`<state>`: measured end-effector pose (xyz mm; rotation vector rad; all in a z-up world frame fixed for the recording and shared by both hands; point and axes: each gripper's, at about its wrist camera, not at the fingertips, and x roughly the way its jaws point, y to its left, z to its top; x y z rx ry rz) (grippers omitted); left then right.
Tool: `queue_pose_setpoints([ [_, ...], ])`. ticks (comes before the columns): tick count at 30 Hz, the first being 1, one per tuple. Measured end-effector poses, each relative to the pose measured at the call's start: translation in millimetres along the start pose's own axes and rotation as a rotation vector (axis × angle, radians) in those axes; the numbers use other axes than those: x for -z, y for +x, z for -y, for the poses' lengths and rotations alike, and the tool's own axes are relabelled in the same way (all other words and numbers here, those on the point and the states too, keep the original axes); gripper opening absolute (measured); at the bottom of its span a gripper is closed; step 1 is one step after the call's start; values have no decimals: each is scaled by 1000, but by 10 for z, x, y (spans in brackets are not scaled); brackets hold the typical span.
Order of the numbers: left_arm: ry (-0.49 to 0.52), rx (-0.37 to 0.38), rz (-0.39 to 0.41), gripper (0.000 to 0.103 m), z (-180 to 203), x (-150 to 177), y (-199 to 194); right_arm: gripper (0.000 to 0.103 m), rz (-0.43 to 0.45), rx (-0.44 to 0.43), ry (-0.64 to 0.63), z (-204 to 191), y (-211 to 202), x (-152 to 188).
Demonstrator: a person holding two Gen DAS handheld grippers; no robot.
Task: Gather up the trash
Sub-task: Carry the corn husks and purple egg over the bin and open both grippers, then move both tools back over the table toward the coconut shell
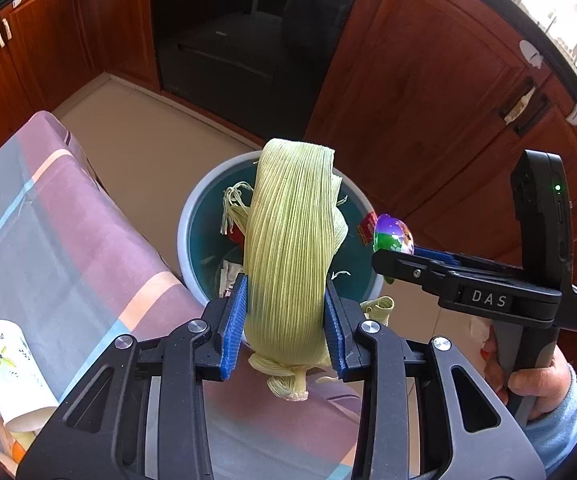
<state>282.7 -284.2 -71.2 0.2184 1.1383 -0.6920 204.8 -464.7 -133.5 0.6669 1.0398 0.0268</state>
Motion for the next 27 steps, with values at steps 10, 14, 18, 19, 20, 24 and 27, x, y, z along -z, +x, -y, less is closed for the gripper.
queue_pose_setpoints([
  [10,-26,0,-56,37,-127,-79,399,59,-46,8,43,-17,353,-96],
  [14,-26,-5,-60,56,-135,-85,423,70,-62,11,51,-39,394,-130],
  [18,-37,-10,-32,74,-140,-69,315,82,-52,6,76,-49,377,-146],
  [19,-39,-9,-32,76,-144,-62,283,84,-53,11,80,-56,371,-142],
  [20,-41,-12,-31,80,-146,-56,257,86,-51,14,85,-60,362,-135],
  [24,-53,-18,-12,95,-151,-3,142,91,-56,16,108,-61,330,-83],
  [27,-62,-11,-3,97,-145,39,68,93,-55,24,127,-47,298,-49],
])
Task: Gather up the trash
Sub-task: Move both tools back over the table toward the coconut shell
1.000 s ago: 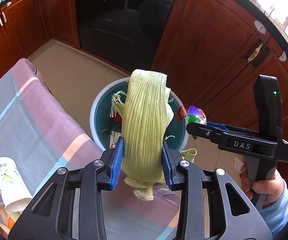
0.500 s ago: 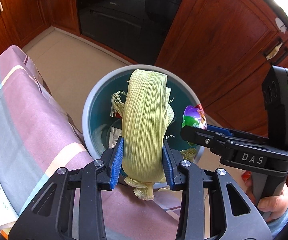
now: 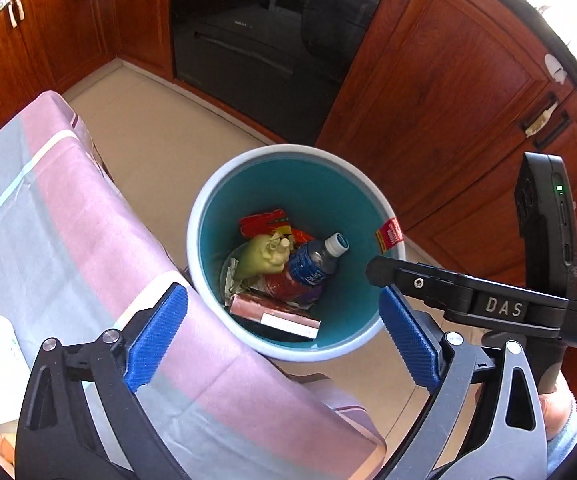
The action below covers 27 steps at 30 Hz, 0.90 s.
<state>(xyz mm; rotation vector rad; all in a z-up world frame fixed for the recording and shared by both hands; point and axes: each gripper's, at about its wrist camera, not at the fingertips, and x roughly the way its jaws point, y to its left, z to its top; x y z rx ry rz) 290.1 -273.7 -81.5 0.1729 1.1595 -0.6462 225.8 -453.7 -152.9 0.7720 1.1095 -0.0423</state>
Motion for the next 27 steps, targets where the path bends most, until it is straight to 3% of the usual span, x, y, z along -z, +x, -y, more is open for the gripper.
queue_pose_setpoints([
  [14,-10,12,29,99,56,266,-405,93,18,14,-19,-164,-313,233],
  [27,-48,-16,106,99,-208,784,-1013,96,24,-5,-121,-739,-543,713],
])
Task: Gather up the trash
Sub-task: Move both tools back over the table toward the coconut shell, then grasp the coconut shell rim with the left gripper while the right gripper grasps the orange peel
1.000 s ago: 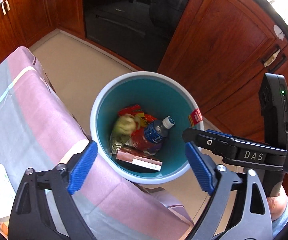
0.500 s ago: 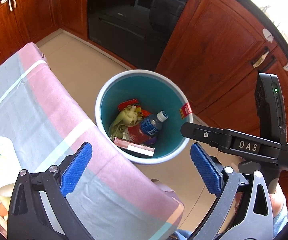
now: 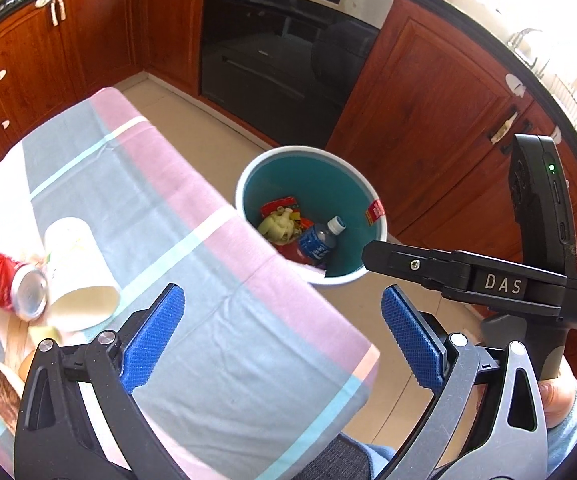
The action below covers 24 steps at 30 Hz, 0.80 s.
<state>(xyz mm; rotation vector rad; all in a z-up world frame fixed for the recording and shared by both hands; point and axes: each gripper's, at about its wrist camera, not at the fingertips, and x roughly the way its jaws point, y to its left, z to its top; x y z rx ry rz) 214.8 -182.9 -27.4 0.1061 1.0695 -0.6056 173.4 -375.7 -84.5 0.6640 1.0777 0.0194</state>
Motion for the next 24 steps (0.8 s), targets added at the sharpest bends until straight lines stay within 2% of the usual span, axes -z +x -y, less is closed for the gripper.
queue_pose_setpoints([
  [8,-39,-85,45,99,-549,466,-477,96,-67,-11,-115,-615,128,311],
  [16,-136,-210,81,99,-1464,1009,-889,96,-144,-21,-233,-1313,482,662],
  [24,-253,-272,120,99,-2304,1501,-1076,96,-230,-10,-350,-1875,889,987],
])
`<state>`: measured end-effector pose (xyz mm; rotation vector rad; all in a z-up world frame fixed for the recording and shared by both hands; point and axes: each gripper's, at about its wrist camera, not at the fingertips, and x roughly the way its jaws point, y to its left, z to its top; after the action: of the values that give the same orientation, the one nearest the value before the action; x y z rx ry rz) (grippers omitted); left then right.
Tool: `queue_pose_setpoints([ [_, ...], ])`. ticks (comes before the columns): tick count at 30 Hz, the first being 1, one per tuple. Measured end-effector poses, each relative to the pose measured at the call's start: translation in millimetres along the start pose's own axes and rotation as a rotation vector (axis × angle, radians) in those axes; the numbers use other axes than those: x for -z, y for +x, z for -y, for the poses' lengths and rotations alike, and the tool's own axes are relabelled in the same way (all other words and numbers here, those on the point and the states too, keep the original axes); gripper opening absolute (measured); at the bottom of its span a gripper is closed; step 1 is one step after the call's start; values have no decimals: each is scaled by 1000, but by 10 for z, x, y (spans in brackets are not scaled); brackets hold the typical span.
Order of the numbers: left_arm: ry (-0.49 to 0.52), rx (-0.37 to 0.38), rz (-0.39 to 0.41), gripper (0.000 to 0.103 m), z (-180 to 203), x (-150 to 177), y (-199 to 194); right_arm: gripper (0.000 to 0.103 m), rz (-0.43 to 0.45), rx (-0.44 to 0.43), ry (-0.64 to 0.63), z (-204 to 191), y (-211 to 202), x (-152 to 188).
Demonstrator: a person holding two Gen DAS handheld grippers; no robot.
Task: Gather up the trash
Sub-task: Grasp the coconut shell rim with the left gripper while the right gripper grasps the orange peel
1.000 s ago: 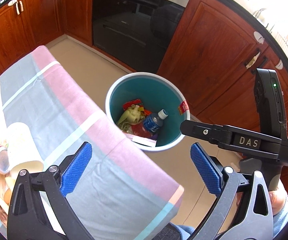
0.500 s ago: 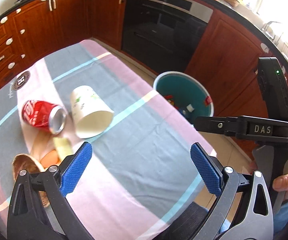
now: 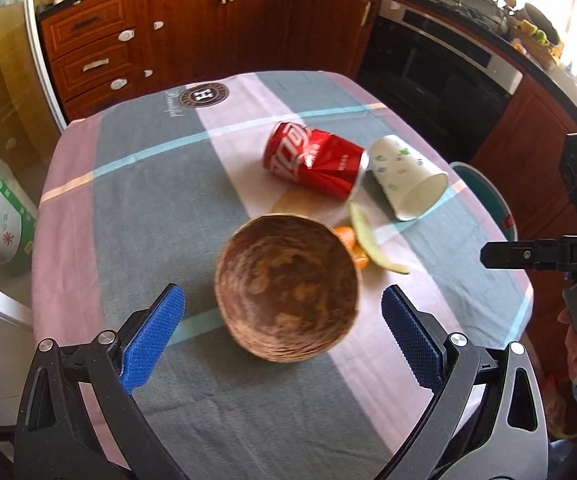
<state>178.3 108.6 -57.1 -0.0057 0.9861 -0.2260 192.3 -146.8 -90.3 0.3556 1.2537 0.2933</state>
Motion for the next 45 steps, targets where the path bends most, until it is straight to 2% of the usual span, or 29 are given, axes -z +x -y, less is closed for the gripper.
queue_pose_setpoints([
  [2,1,-18,-22,99,-133,42,91,96,-18,6,-21,-106,80,4],
  [8,-23,-2,-70,99,-384,101,358,96,-36,35,-50,-240,195,-15],
  [14,-33,70,-62,98,-404,45,487,96,-39,54,-56,-280,271,-74],
  [15,-35,83,-59,95,-398,21,508,96,-38,56,-55,-285,284,-84],
  [16,-36,96,-57,92,-389,0,528,96,-37,59,-56,-292,293,-89],
  [18,-28,117,-66,76,-363,-32,584,96,-37,65,-60,-309,306,-98],
  [20,-11,135,-80,66,-314,-40,638,96,-37,69,-61,-319,321,-111],
  [25,56,122,-65,47,-197,-27,657,96,-32,80,-58,-325,359,-140],
  [26,56,121,-62,33,-196,-17,651,96,-29,80,-58,-326,366,-146],
  [27,49,132,-56,24,-209,-6,632,96,-24,82,-60,-343,374,-154],
  [30,35,142,-45,13,-259,36,513,96,-14,87,-87,-420,404,-159],
  [33,14,103,-54,12,-381,123,421,96,-13,81,-112,-504,442,-163],
  [41,-21,79,-72,15,-616,338,235,95,9,106,-202,-812,589,-172],
  [43,-13,70,-75,16,-620,382,223,90,35,105,-251,-943,575,-136],
  [45,-15,72,-81,19,-629,410,227,80,56,96,-302,-1085,562,-117],
])
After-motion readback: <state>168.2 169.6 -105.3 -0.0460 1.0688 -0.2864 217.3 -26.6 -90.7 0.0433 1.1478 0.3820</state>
